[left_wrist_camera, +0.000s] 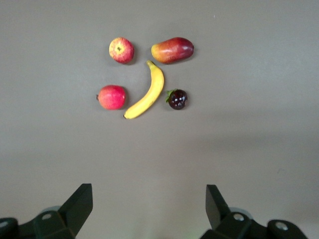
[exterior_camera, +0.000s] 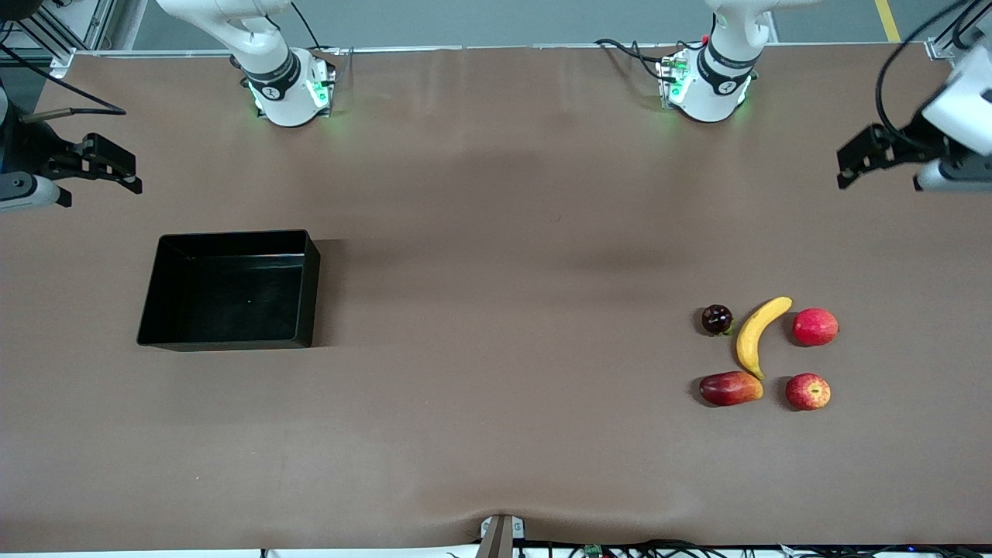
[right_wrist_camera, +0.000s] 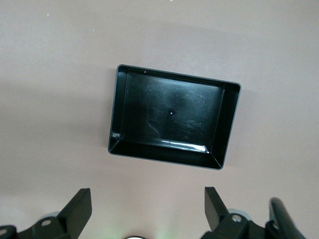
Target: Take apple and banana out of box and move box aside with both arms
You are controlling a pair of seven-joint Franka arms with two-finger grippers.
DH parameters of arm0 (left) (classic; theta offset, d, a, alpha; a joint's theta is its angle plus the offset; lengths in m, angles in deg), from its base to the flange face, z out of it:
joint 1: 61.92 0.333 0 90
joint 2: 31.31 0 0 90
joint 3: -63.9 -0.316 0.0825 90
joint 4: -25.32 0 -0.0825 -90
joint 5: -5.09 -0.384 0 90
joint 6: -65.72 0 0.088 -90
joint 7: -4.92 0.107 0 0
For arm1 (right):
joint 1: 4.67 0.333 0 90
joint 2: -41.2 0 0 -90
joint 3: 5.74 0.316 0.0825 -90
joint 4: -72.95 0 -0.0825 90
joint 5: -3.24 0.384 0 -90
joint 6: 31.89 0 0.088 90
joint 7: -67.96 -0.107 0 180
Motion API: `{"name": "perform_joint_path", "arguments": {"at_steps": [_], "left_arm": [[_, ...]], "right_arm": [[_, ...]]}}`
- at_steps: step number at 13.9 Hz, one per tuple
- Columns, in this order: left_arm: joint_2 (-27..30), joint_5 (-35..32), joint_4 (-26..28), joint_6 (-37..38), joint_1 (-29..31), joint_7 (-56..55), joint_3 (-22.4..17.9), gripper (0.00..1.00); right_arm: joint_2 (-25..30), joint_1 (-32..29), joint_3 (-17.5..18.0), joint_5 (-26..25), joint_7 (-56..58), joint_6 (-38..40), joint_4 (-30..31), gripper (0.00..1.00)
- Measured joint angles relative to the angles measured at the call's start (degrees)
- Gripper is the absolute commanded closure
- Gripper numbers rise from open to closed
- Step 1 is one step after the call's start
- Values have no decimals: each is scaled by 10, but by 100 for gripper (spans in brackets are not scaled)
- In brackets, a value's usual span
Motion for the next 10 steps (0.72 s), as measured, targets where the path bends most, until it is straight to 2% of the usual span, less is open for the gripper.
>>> {"name": "perform_joint_path", "arguments": {"at_steps": [3,6,10], "left_arm": [[27,0,24,0,-26,-12,-18,0],[30,0,27,2,-35,-11,-42,0],[27,0,25,1,-34,-10,-50,0]], "right_arm": [[0,-1,-2,-1,-5,-1,-6,0],[0,-7,-5,-1,-14,-5,-6,0],[0,-7,-4,-1,-75,-5,-6,0]]}}
